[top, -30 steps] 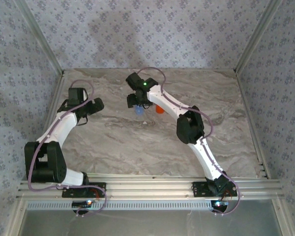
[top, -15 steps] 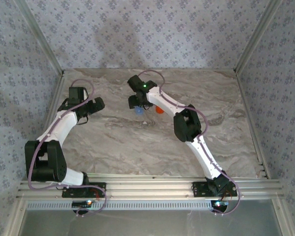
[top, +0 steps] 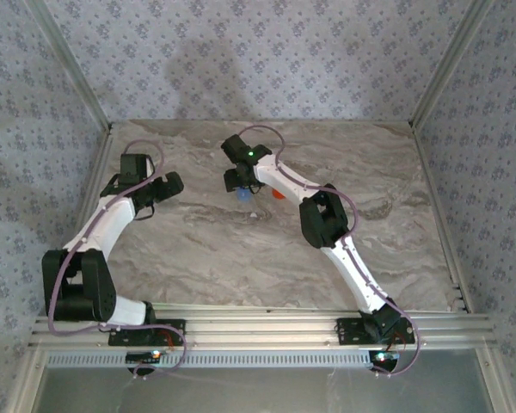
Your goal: Sort the pills into containers
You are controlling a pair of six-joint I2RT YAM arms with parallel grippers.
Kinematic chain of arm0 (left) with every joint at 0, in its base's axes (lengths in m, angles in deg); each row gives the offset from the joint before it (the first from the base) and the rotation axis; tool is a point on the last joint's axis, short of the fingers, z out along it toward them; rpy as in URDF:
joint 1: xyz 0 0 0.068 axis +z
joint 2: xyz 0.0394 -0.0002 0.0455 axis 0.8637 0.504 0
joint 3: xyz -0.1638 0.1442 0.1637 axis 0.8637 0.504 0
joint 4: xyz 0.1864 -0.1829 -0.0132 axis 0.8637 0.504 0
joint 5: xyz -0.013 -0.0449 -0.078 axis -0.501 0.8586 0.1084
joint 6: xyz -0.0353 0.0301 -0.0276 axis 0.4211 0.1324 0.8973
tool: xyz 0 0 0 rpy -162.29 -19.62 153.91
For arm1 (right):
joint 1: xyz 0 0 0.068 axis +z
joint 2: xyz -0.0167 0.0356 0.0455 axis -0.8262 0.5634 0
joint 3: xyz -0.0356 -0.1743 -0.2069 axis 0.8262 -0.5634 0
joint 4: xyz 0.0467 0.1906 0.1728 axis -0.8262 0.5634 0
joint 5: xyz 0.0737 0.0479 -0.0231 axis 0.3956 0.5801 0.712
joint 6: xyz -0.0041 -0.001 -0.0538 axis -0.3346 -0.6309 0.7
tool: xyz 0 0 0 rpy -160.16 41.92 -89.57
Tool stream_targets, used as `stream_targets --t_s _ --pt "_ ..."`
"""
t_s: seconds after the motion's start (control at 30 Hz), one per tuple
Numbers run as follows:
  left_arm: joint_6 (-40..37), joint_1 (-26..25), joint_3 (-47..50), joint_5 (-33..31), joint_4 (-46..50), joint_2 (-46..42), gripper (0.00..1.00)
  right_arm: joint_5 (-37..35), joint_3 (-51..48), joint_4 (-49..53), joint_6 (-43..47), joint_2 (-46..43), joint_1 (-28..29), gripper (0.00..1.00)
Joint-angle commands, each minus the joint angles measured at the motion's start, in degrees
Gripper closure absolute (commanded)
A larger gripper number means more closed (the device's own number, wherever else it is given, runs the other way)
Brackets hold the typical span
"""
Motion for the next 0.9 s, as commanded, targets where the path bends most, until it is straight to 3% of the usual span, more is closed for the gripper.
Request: stream_targets --t_s 0.0,0.37,0.67,0.87 --pt "0.77 -0.35 1.06 0.69 0.76 -1.96 0.00 -1.64 1.64 0.03 1.57 2.01 0.38 0.28" --pt "1.65 -0.37 2.21 0.91 -0.27 -2.46 0.00 -2.18 0.97 0.58 2.33 2.90 1.24 0.35" --pt "2.65 -0.34 2.93 1.36 -1.07 -3.40 0.00 0.36 0.89 2.49 2.24 2.21 1.31 0.58" --pt "6.72 -0.36 4.21 2.21 -4.26 -5.03 0.00 4.77 -2.88 1.79 2.08 -2.48 1.47 0.65"
